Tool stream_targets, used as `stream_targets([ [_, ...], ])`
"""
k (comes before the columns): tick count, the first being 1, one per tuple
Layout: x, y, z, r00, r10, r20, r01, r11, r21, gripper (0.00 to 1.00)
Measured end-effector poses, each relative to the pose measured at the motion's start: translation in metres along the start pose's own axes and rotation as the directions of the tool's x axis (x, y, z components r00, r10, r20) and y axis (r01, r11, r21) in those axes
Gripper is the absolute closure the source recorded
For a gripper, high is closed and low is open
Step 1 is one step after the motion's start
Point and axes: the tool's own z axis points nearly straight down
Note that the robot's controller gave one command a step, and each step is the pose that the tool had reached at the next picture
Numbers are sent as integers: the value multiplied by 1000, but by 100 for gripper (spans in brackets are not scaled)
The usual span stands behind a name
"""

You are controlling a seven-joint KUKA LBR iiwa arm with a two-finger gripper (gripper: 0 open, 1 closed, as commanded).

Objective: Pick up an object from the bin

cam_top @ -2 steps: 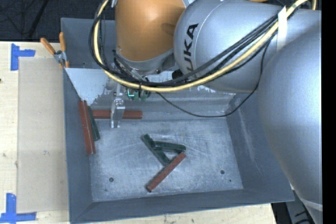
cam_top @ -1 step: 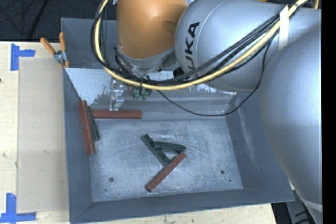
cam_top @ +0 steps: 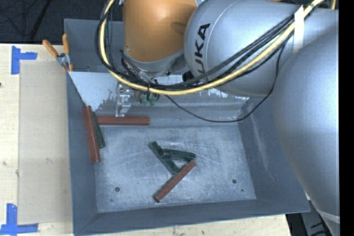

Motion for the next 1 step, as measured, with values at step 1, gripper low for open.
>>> stream_targets([
  [1, 20, 11, 92, 999, -33, -1, 33, 999, 0, 0],
])
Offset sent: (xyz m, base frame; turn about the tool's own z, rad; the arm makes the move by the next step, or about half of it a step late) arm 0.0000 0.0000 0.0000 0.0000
